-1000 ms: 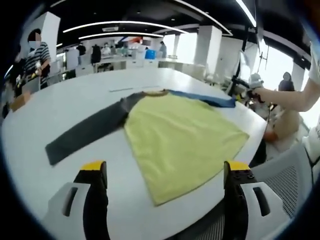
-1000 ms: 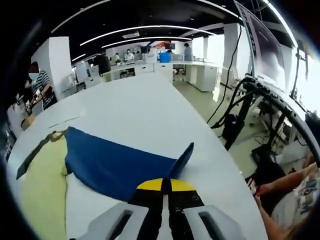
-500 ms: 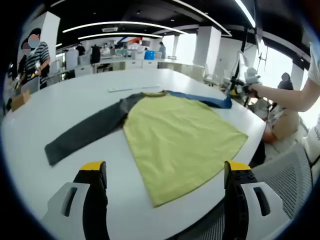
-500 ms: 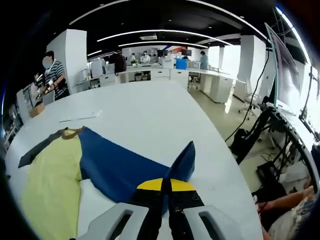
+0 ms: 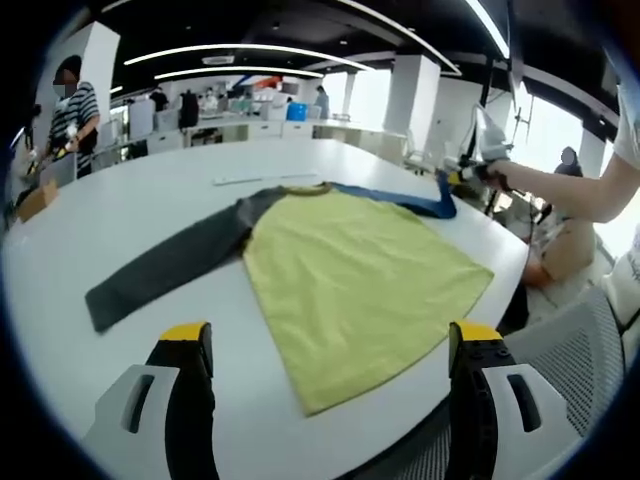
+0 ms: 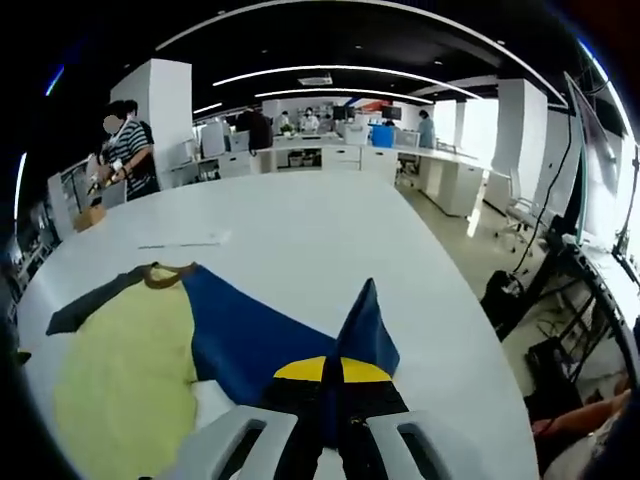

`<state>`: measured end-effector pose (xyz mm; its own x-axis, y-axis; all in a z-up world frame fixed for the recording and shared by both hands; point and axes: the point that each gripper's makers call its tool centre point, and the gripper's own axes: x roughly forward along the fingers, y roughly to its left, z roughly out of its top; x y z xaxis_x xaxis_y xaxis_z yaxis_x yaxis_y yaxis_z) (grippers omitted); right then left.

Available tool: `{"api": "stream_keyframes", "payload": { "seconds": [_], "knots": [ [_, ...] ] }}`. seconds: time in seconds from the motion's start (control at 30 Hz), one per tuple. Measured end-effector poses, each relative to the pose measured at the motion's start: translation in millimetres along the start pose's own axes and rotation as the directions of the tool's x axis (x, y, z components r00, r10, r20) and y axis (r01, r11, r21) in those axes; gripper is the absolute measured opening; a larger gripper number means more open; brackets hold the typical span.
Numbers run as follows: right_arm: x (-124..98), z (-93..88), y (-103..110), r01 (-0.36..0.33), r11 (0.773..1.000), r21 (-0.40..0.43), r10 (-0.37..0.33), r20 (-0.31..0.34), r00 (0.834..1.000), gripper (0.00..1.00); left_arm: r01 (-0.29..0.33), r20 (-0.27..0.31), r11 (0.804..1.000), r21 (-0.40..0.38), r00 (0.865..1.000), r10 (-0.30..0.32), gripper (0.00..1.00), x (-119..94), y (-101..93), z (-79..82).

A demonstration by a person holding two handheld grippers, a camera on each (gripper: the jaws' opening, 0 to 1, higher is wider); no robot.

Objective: Fold the garment on the visible template until the final outline fits inside the template.

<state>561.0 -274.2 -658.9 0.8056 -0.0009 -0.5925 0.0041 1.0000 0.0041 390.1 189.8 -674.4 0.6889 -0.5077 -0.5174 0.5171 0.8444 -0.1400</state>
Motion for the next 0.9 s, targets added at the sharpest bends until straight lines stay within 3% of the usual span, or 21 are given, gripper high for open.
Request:
{"api": "stream_keyframes", "payload": {
  "seconds": [0.47, 0.9],
  "knots": [
    [6, 19.7, 41, -0.078, 0.997, -0.024, 0.078, 0.014, 0.997, 0.0, -0.003, 0.004, 1.0, -0.006, 1.0, 0.003, 0.95, 0, 1.8, -2.0],
    [27, 35.1, 62, -0.142, 0.989, -0.042, 0.142, 0.003, 0.99, 0.0, -0.01, 0.003, 1.0, -0.003, 1.0, 0.01, 0.95, 0, 4.4, -5.4]
  ]
}}
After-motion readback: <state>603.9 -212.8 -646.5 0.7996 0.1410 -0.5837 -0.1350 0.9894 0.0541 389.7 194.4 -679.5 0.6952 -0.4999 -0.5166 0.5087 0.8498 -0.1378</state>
